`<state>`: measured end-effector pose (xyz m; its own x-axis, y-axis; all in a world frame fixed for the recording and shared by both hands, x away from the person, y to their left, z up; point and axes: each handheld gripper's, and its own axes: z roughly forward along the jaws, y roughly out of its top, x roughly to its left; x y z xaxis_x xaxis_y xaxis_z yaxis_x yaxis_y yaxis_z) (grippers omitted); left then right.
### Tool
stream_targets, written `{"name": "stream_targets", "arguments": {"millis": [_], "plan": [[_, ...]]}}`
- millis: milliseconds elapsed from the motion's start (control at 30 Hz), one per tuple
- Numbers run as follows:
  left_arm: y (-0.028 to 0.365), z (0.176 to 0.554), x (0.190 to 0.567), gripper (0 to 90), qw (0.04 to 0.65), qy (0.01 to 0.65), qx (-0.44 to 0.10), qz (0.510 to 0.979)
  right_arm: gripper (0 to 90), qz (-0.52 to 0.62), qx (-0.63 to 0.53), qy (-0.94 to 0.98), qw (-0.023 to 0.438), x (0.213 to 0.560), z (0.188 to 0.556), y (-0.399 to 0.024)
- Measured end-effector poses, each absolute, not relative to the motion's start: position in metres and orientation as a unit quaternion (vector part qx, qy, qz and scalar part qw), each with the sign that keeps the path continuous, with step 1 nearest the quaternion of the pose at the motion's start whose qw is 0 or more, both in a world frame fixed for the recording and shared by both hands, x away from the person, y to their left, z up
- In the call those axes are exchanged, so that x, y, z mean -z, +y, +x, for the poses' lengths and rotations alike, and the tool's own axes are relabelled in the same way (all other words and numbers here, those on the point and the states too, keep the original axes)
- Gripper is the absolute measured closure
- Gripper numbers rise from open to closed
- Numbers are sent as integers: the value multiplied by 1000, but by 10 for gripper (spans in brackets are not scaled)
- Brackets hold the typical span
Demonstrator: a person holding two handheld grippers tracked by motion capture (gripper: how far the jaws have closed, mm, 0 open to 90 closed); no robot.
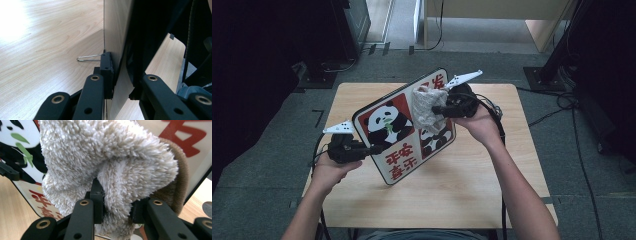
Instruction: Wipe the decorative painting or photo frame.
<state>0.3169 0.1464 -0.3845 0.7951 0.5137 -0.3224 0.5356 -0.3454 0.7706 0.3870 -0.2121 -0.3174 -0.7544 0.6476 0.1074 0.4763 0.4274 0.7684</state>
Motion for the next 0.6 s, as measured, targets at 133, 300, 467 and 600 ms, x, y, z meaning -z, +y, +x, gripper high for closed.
{"name": "stream_targets", "arguments": {"millis": [133, 300, 467, 600], "plan": [[146, 317, 384, 794, 474, 319, 11, 820, 699, 336, -416, 839, 101, 324, 386, -213], [146, 317, 384, 794, 474, 319, 11, 820, 698, 339, -414, 839, 97, 333, 384, -213], [146, 317, 384, 794, 474, 320, 13, 820, 698, 340, -405, 843, 99, 343, 381, -213], [146, 317, 384, 793, 473, 320, 12, 821, 696, 337, -403, 844, 105, 349, 380, -213]]}}
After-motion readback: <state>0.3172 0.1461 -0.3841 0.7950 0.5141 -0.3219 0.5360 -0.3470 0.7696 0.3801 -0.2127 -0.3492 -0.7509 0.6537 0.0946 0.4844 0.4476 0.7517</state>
